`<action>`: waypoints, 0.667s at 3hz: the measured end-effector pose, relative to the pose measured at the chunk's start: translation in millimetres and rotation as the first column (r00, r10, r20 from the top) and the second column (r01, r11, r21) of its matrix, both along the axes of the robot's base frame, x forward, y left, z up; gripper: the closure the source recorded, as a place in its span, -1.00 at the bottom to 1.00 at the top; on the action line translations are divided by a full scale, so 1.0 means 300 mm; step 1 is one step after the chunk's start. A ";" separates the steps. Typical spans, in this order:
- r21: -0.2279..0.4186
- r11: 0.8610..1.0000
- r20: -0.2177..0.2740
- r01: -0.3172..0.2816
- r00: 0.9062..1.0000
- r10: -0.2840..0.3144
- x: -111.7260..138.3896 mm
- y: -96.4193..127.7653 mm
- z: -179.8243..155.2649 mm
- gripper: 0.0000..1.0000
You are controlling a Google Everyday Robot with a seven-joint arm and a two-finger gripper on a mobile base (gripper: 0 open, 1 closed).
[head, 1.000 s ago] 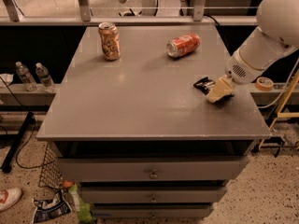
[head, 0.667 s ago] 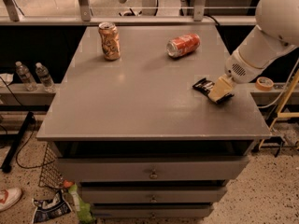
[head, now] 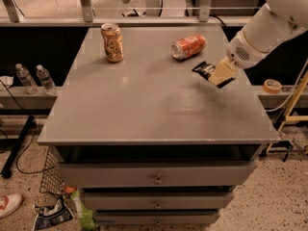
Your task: Move rxbar chocolate near coke can
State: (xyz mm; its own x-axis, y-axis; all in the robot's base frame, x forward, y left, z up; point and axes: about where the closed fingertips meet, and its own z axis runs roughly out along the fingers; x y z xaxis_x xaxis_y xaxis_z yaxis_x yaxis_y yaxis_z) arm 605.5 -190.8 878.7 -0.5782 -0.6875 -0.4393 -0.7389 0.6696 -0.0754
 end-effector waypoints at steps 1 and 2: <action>0.001 1.000 0.001 0.000 1.000 0.000 0.002 0.000 0.002 1.00; 0.001 1.000 -0.018 0.004 1.000 -0.004 0.002 0.013 -0.024 1.00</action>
Offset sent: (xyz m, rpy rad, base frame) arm 0.0002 0.0059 -0.0135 0.0022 0.0372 -0.0145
